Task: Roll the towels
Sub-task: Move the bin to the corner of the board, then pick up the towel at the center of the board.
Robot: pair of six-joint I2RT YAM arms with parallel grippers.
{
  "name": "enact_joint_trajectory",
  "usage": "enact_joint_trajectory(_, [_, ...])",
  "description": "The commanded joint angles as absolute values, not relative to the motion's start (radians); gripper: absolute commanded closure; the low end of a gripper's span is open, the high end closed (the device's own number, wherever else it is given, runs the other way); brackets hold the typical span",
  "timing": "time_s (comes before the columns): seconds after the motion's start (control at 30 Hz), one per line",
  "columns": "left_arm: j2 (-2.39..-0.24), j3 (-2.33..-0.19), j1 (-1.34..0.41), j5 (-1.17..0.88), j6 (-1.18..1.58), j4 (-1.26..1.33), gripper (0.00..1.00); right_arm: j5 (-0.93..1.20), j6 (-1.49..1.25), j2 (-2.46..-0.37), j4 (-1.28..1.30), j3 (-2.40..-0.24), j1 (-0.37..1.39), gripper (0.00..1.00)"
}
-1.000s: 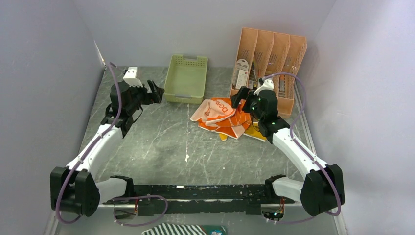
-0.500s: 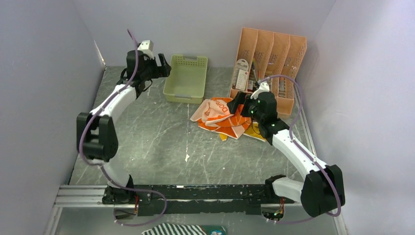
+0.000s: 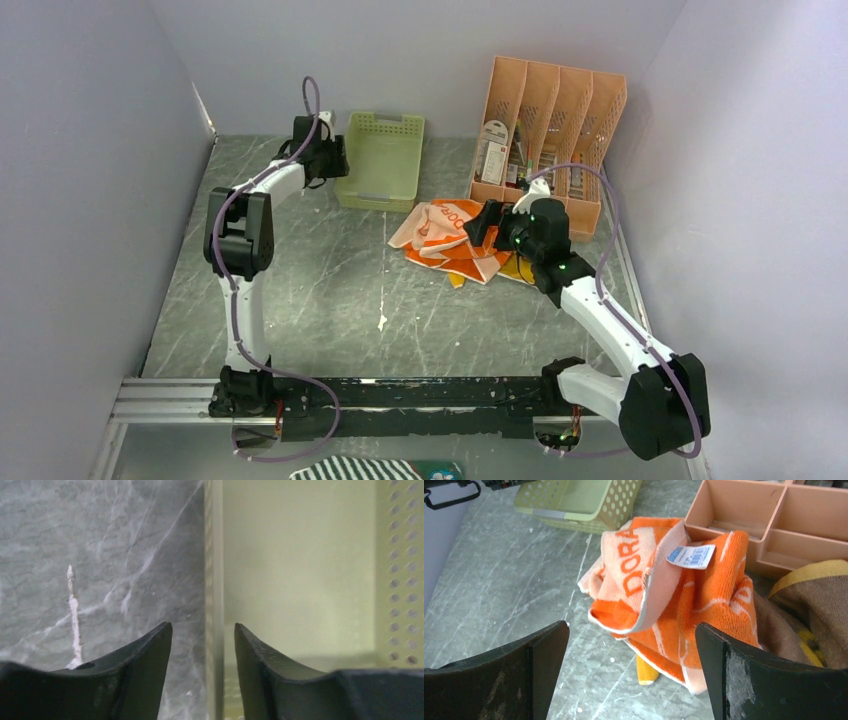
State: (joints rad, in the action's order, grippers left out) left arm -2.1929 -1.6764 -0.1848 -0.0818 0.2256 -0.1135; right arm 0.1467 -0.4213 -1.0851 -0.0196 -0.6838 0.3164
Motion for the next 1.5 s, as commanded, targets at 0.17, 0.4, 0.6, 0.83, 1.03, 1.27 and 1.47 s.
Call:
enact_joint_trajectory(0.17, [-2.066, -1.511, -0.092, 0.000, 0.177, -0.083, 0.92, 0.183, -0.402, -1.091, -0.019, -0.644, 0.320, 0.00])
enact_joint_trajectory(0.4, [-1.932, -1.458, 0.131, -0.022, 0.118, -0.141, 0.80, 0.263, -0.453, -1.141, -0.108, -0.589, 0.321, 0.00])
enact_joint_trajectory(0.6, [-1.922, -1.627, 0.193, 0.000, 0.075, -0.269, 0.40, 0.305, -0.440, -1.183, -0.106, -0.592, 0.321, 0.00])
enact_joint_trajectory(0.83, [-1.808, -1.675, 0.106, -0.084, 0.074, -0.289, 0.02, 0.308, -0.435, -1.166, -0.109, -0.569, 0.322, 0.00])
enact_joint_trajectory(1.03, [-1.873, -1.645, 0.014, -0.166, 0.101, -0.236, 0.08, 0.313, -0.442, -1.141, -0.089, -0.564, 0.323, 0.00])
enact_joint_trajectory(1.27, [-2.058, -1.671, -0.093, -0.145, 0.127, -0.159, 0.18, 0.281, -0.426, -1.056, -0.028, -0.539, 0.324, 0.00])
enact_joint_trajectory(1.47, [-2.147, -1.685, -0.112, -0.060, 0.110, -0.153, 0.21, 0.271, -0.437, -1.007, -0.009, -0.506, 0.324, 0.00])
